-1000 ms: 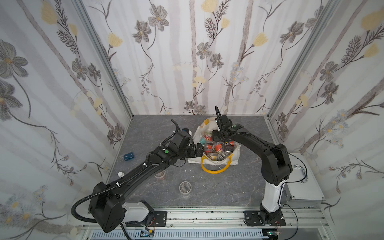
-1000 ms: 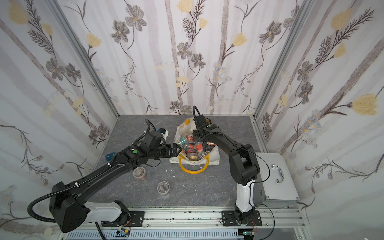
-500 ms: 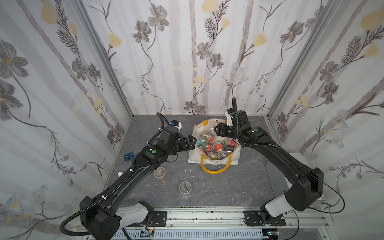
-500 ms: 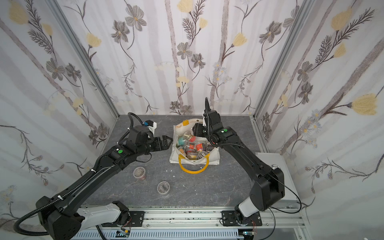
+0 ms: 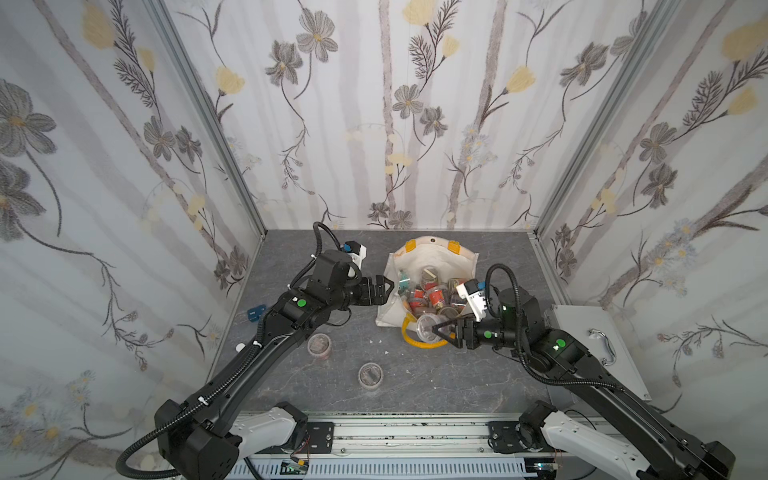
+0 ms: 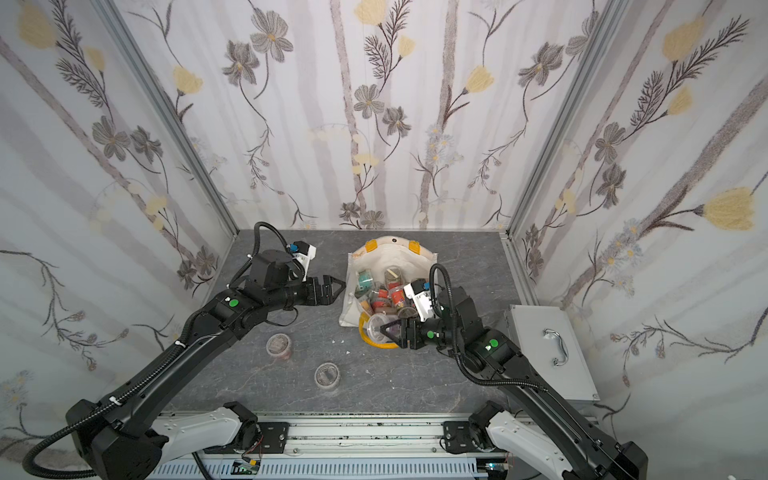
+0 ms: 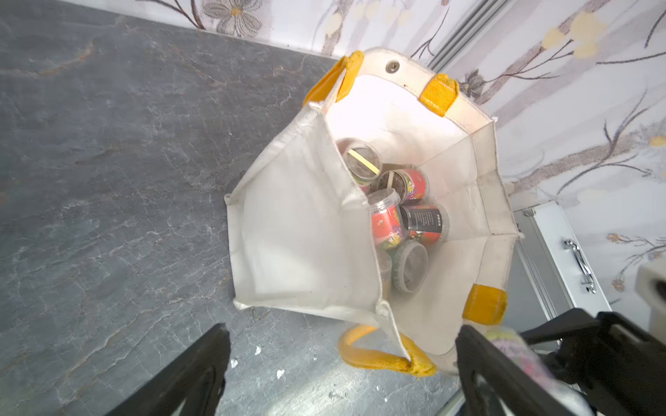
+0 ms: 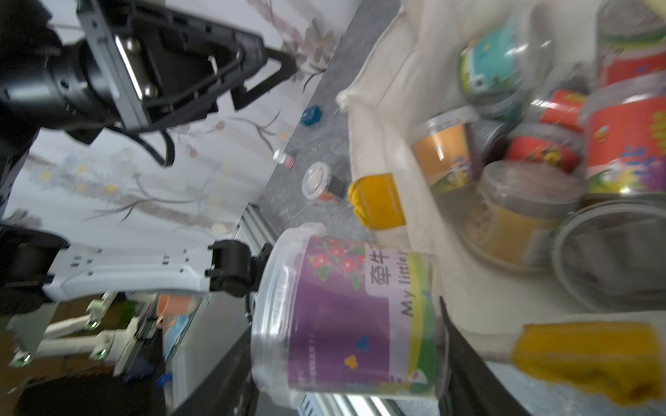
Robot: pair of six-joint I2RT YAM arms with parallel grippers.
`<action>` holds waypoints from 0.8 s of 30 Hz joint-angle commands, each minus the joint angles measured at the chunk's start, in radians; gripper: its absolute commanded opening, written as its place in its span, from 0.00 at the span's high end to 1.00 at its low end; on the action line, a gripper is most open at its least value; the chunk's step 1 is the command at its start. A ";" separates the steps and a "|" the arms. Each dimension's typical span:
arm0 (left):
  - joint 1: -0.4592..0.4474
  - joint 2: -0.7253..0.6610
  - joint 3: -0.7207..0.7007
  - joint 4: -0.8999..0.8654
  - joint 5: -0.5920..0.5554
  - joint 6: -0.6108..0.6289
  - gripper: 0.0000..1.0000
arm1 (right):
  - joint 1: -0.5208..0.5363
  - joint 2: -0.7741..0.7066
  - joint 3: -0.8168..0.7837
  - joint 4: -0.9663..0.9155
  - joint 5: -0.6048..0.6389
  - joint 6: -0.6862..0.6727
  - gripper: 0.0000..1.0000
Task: Take out the seed jars from the canvas bag
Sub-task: Place the seed jar at the center of the board.
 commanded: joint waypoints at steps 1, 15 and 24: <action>0.005 -0.041 -0.045 -0.057 0.154 -0.023 0.00 | 0.061 -0.039 -0.142 0.157 -0.116 0.110 0.45; -0.034 -0.027 -0.177 0.006 0.348 -0.094 0.04 | 0.082 -0.069 -0.491 0.370 -0.080 0.231 0.45; -0.040 0.060 -0.154 0.179 0.126 -0.286 0.01 | -0.085 -0.159 -0.669 0.478 -0.078 0.346 0.44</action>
